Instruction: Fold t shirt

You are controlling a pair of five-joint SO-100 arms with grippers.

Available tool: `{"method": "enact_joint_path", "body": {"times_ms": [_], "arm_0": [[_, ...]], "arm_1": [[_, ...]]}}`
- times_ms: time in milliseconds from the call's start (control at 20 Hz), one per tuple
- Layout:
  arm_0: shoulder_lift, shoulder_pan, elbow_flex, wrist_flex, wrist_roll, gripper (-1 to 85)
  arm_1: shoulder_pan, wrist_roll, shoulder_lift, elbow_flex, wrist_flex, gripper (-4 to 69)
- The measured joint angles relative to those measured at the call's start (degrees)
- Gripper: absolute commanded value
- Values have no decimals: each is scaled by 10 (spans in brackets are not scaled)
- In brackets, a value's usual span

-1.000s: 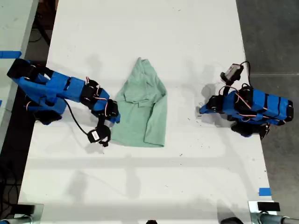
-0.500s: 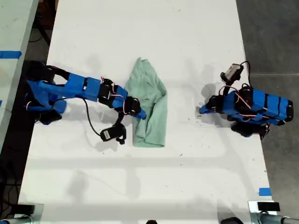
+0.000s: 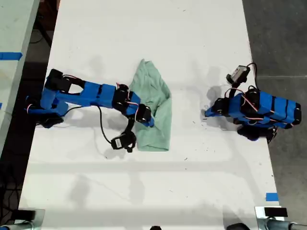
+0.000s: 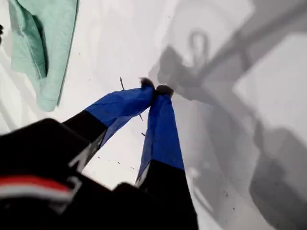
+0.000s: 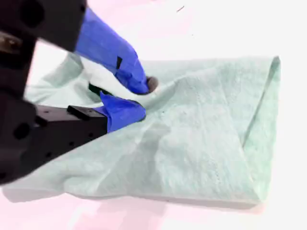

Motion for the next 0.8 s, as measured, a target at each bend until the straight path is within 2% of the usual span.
{"method": "enact_joint_path", "body": {"times_ms": [150,250,450,650,700,800], "arm_0": [[133,-12,33,60,2,-1],[252,-18,122,50,-2,-2],[586,-27,484,-113,-37,-2],[780,-26,844,-279,-54,-2],[845,-29,930,-308,-54,-2],[1012,-49,1083,-301,-51,-2]], "arm_1": [[0,0,0,0,0,20],[0,0,0,0,0,20],[0,0,0,0,0,20],[0,0,0,0,0,20],[0,0,0,0,0,20],[0,0,0,0,0,20]]}}
